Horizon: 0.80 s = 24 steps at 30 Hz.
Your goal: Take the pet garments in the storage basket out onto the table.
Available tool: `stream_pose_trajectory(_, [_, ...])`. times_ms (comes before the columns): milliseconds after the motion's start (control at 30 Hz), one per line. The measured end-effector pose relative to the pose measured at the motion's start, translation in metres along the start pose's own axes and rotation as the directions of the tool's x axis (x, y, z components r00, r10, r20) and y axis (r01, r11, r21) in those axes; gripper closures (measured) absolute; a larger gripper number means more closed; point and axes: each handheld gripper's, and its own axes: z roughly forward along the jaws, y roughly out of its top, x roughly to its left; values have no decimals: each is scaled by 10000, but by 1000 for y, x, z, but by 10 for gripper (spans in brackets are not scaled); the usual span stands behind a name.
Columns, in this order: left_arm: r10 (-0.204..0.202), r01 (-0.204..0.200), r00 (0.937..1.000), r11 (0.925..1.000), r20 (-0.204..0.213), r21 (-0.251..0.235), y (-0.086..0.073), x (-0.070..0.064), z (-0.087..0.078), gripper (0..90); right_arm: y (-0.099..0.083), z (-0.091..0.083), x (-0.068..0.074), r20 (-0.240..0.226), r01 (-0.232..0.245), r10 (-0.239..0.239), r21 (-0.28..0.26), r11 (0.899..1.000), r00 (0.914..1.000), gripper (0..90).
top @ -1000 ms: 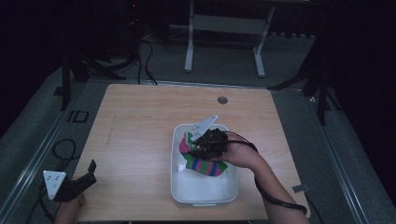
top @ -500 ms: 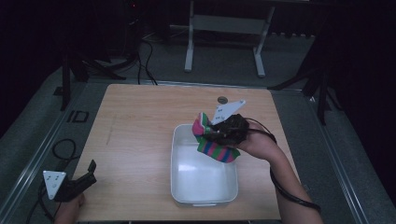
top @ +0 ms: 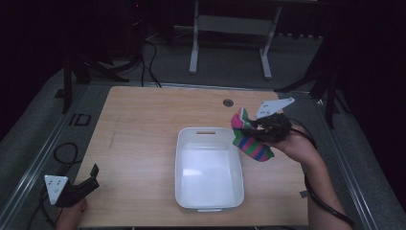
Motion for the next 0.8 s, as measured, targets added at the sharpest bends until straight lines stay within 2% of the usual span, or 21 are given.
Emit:
stream_pose_trajectory(233, [15,-15,10000,10000,-21,10,0,0,0,9,-35,-11,-21,819,-928,879,580,9940,9928,682])
stream_pose_trajectory(300, [16,-16,10000,10000,-21,10,0,0,0,9,-45,-12,-26,1166,-1099,1028,560,9924,9878,682])
stream_pose_trajectory(433, [45,-45,10000,10000,-35,44,0,-1,0,9,-64,-13,-34,1302,-1582,1528,321,9869,9796,681])
stream_pose_trajectory(500, [53,-53,10000,10000,-40,46,0,-1,0,9,-70,-10,-34,1439,-1611,1528,476,9858,9777,680])
stream_pose_trajectory(733, [36,-36,10000,10000,-32,43,0,0,0,9,-87,10,-33,1486,-1848,1723,746,9799,9738,679])
stream_pose_trajectory(800, [21,-21,10000,10000,-35,34,0,0,0,9,-95,23,-33,1494,-2064,1927,819,9750,9698,679])
